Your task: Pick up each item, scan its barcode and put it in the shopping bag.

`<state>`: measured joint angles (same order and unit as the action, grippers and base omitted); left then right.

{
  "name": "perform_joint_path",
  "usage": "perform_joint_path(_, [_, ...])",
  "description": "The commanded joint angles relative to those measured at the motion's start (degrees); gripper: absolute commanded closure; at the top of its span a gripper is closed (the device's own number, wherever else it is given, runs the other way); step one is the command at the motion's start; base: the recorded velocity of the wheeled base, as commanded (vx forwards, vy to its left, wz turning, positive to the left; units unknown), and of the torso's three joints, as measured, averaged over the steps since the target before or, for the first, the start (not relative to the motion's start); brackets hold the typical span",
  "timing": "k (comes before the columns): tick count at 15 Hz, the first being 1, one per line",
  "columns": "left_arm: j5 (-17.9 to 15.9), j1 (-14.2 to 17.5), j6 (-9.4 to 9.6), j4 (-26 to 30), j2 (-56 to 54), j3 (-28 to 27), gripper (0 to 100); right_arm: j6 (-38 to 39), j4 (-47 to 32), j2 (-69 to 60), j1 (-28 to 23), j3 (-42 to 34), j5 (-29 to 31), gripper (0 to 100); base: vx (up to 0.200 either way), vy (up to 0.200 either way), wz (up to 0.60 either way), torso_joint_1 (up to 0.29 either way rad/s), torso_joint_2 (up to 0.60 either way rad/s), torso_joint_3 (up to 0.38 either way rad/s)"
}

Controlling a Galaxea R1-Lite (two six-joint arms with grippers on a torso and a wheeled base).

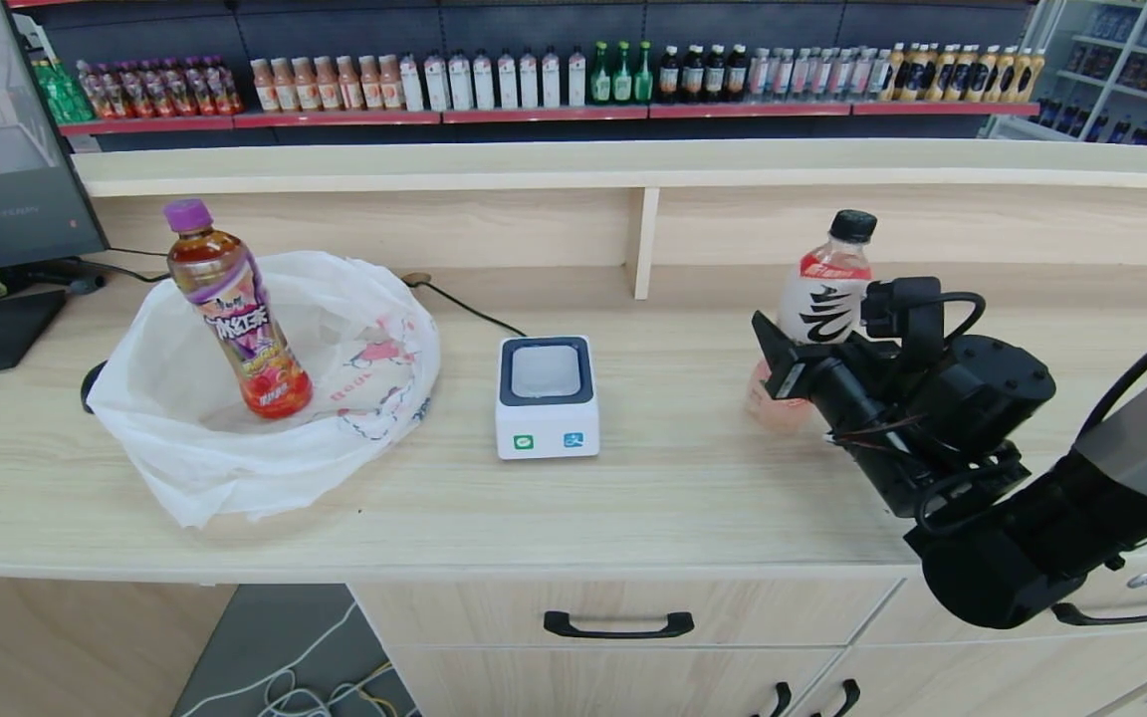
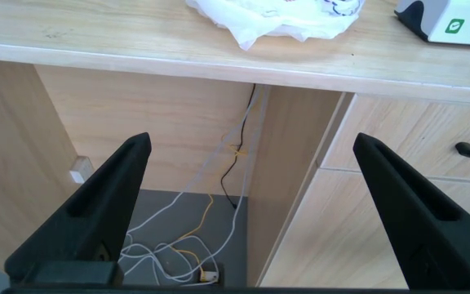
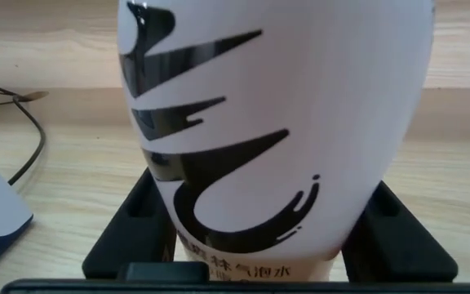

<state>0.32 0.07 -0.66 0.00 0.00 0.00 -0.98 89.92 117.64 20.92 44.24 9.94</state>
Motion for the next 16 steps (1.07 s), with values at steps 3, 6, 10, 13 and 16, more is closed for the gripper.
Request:
perform_joint_path(3, [0.03,0.01,-0.04,0.0,0.0,0.0,0,0.01,0.08,-1.8,0.09,-0.73,0.0,100,0.0,0.0,0.0,0.0,0.0,0.0])
perform_joint_path(6, [0.03,0.01,0.04,0.0,0.0,0.0,0,-0.17,0.08,-3.29,0.44,-1.17,-0.36,100,0.0,0.0,0.0,0.0,0.0,0.0])
perform_joint_path(10, [0.03,0.01,0.04,0.0,0.0,0.0,0,-1.66,0.08,-7.69,1.58,-5.66,-0.97,100,0.0,0.0,0.0,0.0,0.0,0.0])
perform_joint_path(13, [0.03,0.01,0.04,0.0,0.0,0.0,0,-2.63,0.08,-11.2,3.16,-9.0,-1.15,100,0.0,0.0,0.0,0.0,0.0,0.0])
perform_joint_path(16, [0.03,0.01,0.04,0.0,0.0,0.0,0,-6.06,0.08,-15.33,4.22,-14.8,-1.15,100,0.0,0.0,0.0,0.0,0.0,0.0])
